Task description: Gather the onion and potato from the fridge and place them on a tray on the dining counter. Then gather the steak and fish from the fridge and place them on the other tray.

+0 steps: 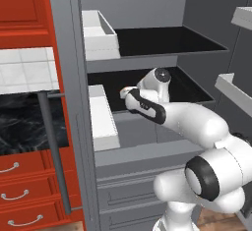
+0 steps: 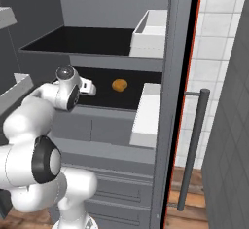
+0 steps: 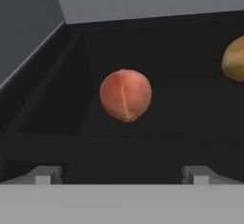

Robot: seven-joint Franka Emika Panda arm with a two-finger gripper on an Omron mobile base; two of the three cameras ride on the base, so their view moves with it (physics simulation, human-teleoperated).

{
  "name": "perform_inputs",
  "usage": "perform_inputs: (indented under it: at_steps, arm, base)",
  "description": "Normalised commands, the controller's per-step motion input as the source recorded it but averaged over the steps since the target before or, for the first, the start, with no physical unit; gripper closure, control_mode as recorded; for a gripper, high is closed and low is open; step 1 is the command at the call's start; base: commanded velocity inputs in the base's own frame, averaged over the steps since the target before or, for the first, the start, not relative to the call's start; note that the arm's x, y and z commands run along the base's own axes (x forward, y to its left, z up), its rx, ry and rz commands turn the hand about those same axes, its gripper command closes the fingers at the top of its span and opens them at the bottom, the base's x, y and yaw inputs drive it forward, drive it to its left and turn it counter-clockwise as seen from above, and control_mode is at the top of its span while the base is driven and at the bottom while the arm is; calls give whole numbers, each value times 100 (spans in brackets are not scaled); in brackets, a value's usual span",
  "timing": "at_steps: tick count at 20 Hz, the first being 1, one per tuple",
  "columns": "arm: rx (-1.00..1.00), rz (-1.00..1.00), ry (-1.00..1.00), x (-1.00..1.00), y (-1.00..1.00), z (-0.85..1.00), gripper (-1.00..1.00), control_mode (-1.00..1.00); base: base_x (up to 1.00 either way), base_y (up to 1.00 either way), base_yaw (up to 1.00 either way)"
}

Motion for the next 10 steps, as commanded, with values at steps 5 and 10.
perform_inputs:
  at_steps: [5,10]
  arm:
    - [0,0,5,28,2,0,-100,-100]
    - [0,-1,5,28,8,-1,-100,-100]
  base:
    - [0,0,0]
    - [0,0,0]
